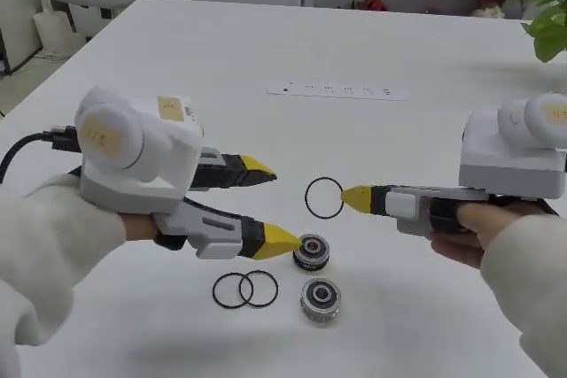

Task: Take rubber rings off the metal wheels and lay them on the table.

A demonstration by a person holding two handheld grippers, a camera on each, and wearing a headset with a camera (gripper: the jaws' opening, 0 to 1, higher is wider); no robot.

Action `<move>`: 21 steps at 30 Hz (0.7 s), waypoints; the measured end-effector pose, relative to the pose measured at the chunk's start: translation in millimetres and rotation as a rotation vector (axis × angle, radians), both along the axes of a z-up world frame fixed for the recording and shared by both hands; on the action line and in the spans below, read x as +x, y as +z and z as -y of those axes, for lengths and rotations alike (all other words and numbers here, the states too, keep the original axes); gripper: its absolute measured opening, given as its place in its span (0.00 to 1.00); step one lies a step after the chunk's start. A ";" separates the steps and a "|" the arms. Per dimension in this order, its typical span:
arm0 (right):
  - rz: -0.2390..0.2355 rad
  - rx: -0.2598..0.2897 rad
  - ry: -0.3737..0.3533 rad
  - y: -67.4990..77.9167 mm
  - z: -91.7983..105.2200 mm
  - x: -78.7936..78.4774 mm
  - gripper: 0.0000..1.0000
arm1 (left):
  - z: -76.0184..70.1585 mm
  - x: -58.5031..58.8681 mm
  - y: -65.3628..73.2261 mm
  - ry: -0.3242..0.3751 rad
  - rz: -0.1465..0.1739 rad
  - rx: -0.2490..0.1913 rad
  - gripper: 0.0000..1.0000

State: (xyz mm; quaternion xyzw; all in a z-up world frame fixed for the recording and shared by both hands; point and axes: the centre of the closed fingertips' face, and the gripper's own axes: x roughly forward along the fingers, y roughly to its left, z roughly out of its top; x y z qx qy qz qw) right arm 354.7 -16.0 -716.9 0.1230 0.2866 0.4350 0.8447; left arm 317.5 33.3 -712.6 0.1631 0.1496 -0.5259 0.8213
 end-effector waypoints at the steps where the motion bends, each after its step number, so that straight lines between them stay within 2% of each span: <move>1: 0.002 0.005 0.001 2.0 -0.8 -0.4 0.00 | -2.1 -0.3 1.0 0.006 0.001 0.000 0.54; 8: 0.034 -0.002 0.018 10.8 -8.1 -5.1 0.00 | -24.7 -2.4 13.8 0.083 0.031 -0.036 0.57; 10: 0.031 0.004 0.020 11.7 -9.5 -4.8 0.00 | -31.5 -2.4 13.8 0.108 0.039 -0.033 0.56; 18: 0.041 0.017 0.030 18.8 -15.8 -8.5 0.00 | -42.6 -6.8 19.5 0.145 0.070 -0.024 0.54; 21: 0.041 0.022 0.034 20.6 -18.0 -10.0 0.00 | -48.4 -9.5 17.4 0.158 0.071 -0.013 0.54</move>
